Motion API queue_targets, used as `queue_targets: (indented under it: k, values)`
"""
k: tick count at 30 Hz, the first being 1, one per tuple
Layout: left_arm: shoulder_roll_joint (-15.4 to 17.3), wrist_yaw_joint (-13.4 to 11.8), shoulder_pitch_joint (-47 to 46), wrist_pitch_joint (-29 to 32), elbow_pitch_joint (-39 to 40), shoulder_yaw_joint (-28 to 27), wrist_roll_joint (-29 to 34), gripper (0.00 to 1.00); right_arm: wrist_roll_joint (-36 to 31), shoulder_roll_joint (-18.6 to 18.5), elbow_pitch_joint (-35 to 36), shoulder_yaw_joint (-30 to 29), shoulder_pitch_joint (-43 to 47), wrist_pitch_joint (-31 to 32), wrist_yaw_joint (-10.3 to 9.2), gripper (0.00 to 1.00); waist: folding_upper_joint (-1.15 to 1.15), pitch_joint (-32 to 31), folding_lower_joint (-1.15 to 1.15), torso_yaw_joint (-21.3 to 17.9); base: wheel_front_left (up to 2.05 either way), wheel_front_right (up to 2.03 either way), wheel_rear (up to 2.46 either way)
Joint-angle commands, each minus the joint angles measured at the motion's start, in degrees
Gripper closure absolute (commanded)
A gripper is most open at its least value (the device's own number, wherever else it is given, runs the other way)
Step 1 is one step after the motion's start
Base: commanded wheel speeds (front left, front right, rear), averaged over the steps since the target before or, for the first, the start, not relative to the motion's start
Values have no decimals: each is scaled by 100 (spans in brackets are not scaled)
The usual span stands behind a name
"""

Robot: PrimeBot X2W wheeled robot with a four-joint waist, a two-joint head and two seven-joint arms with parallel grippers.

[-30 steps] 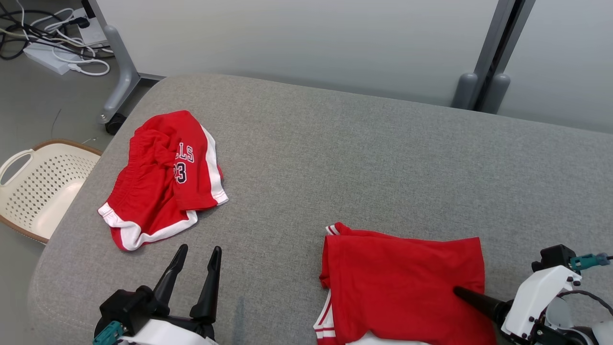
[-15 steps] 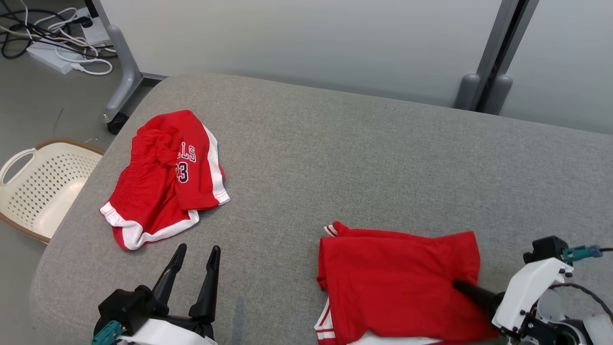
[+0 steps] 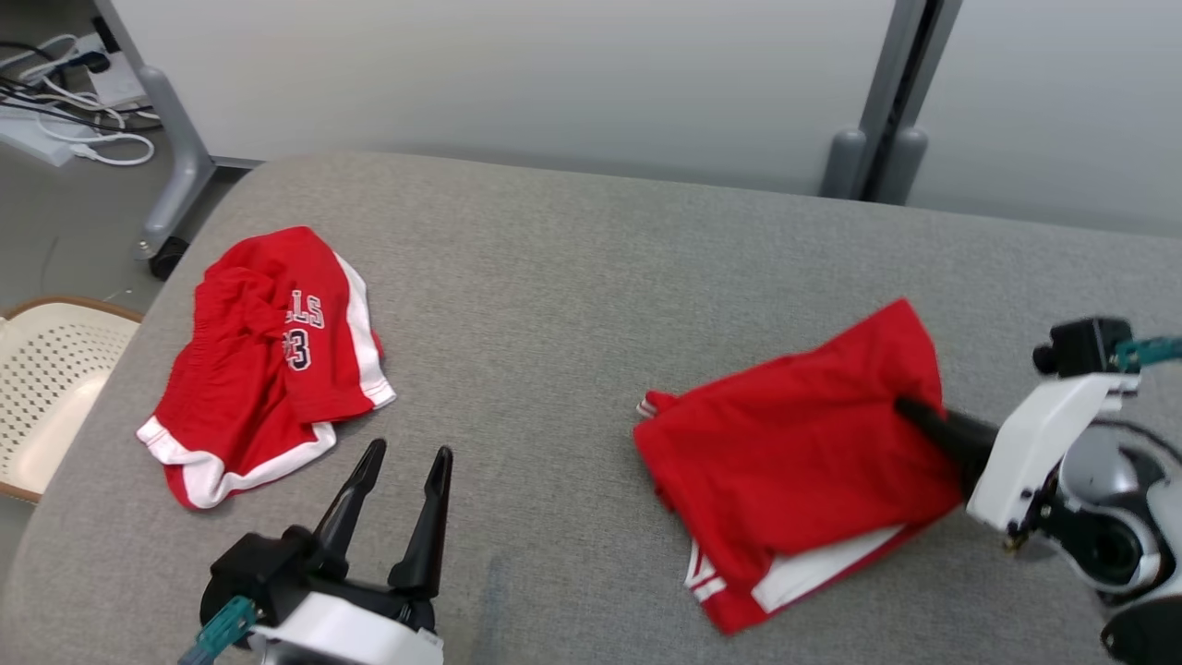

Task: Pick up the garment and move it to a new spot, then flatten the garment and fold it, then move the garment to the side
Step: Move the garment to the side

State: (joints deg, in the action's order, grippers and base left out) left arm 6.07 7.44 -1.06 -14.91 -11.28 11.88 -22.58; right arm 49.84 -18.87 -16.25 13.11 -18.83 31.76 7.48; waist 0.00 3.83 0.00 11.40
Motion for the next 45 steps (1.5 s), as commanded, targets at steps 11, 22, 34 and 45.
queue_targets:
  k: [11,22,34,45]
  values:
    - [56,7,-779,-29,216,465,60,0,238,-590,-471,628,-1679,-558,3,100,0,765,0,-829,0,0,0]
    - [518,7,-1535,-25,540,812,96,0,556,-947,-1200,961,-3047,-1476,4,100,0,1870,0,-1536,0,0,0]
    - [906,7,-1772,-24,637,988,61,0,537,-1080,-1835,1263,-3836,-1789,7,100,0,2388,0,-1883,0,0,0]
    - [892,7,-1819,-24,615,996,10,0,-416,-933,-3099,1297,-4432,-2342,3,95,0,2460,0,-1833,0,0,0]
